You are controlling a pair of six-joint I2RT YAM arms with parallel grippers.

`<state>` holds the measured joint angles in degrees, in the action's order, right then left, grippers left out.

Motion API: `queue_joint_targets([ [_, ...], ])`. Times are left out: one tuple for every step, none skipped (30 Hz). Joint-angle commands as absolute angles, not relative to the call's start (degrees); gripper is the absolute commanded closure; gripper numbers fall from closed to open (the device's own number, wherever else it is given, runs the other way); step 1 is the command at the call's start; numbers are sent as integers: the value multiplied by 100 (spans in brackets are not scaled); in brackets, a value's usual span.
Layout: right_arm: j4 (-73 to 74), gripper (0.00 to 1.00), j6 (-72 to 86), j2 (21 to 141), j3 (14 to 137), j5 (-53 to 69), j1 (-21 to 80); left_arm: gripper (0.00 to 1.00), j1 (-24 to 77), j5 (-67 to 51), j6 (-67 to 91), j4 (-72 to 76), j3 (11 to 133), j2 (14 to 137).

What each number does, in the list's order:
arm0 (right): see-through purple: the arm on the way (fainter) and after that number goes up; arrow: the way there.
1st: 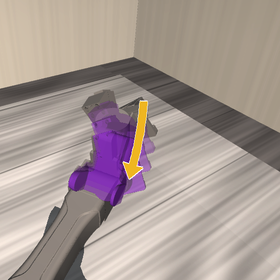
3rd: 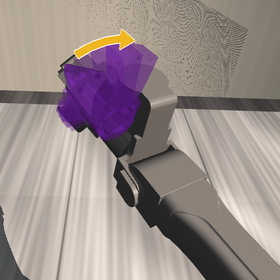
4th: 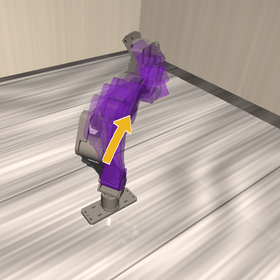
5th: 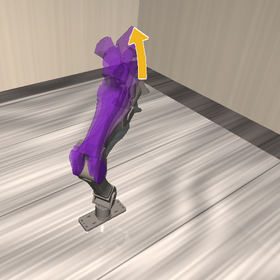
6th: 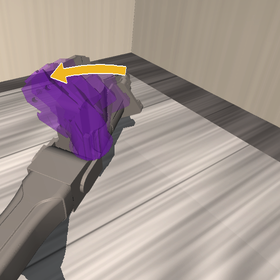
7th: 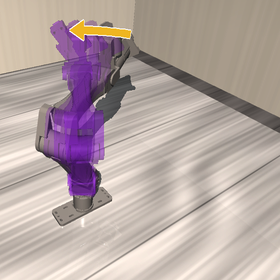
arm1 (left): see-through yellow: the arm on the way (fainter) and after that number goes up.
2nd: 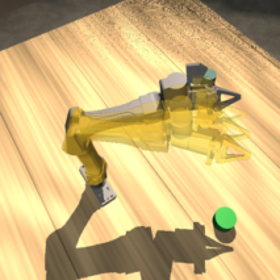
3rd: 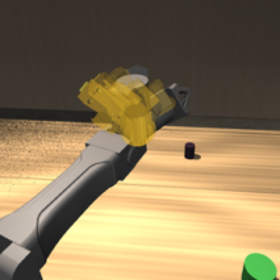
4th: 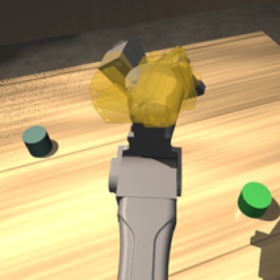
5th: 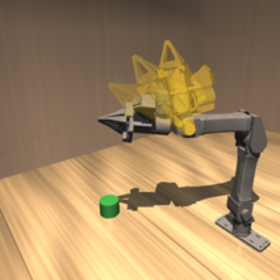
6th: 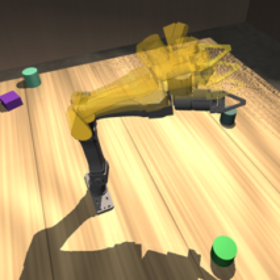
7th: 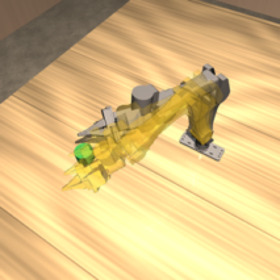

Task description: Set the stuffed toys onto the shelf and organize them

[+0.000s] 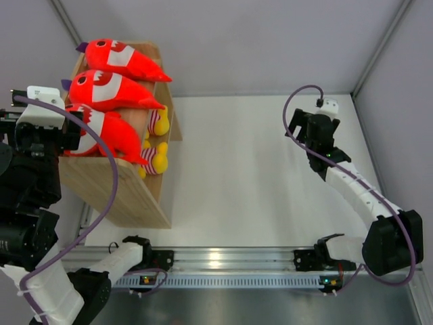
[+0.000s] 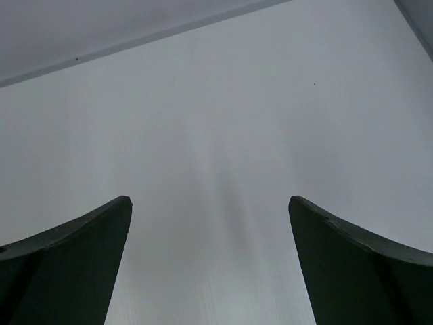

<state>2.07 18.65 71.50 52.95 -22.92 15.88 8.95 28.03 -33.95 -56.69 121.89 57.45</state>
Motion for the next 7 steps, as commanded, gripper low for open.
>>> queue_joint_targets([
  [-334, 1, 1890, 6926, 5098, -2478, 1564, 2, 817, 2663, -3226, -5467, 12252, 5827],
  [-412, 1, 1907, 6926, 5072, -2505, 1564, 2, 809, 2646, -3217, -5475, 12243, 5836],
  [-448, 1, 2012, 6943, 5028, -2540, 1556, 1, 800, 2637, -3217, -5467, 12217, 5853],
  [-474, 1, 2039, 6943, 5019, -2575, 1564, 1, 800, 2628, -3208, -5475, 12208, 5854],
  [-518, 1, 2048, 6952, 5010, -2549, 1564, 1, 800, 2628, -3208, -5467, 12191, 5862],
  [-527, 1, 2039, 6978, 5018, -2505, 1564, 1, 800, 2611, -3199, -5467, 12182, 5871],
  [-545, 0, 2039, 6987, 5027, -2409, 1556, 1, 800, 2593, -3199, -5484, 12182, 5871],
])
